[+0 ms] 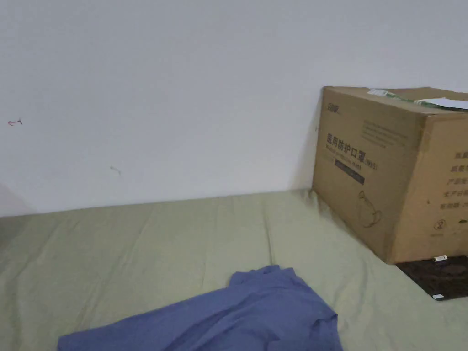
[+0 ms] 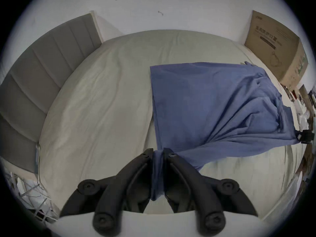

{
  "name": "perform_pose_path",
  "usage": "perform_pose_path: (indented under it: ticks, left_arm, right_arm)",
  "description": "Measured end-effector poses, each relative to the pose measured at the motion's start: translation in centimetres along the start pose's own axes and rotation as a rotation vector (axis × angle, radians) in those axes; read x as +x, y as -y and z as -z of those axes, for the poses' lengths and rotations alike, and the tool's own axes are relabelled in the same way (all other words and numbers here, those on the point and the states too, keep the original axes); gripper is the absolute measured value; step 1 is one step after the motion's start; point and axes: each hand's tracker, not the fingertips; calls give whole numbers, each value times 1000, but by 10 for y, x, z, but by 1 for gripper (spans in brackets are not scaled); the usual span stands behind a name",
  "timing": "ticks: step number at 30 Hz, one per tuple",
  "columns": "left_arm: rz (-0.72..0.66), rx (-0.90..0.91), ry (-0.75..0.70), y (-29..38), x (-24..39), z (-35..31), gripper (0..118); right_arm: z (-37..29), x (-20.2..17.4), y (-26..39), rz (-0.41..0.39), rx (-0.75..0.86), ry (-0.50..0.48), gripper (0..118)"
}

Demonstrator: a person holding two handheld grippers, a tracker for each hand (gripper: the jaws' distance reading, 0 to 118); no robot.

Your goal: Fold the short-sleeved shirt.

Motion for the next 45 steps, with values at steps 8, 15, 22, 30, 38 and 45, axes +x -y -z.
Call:
perform_pose_path:
  ticks: [8,15,22,30,38,45]
  left_arm:
    - [43,12,-20,82,-10,-55,11]
    - [48,32,-6,115,-24,-94,26]
    - [-29,78,21,93,-33,-111,91]
    - [-45,83,86,61,-6,-99,0]
    - [-64,-18,87,42,-15,-49,0]
    - [-103,-71,87,-20,-35,21,33]
  right_arm:
    - [-61,3,76,-56,-5,46,1]
    - [-82,5,119,-77,-30,36,4]
    - [-94,-17,85,-172,58,40,61]
    - [-79,-65,42,-173,142,-73,0]
    - [-33,-97,24,-279,40,-76,0]
    - [11,-111,-23,-238,7,-93,0]
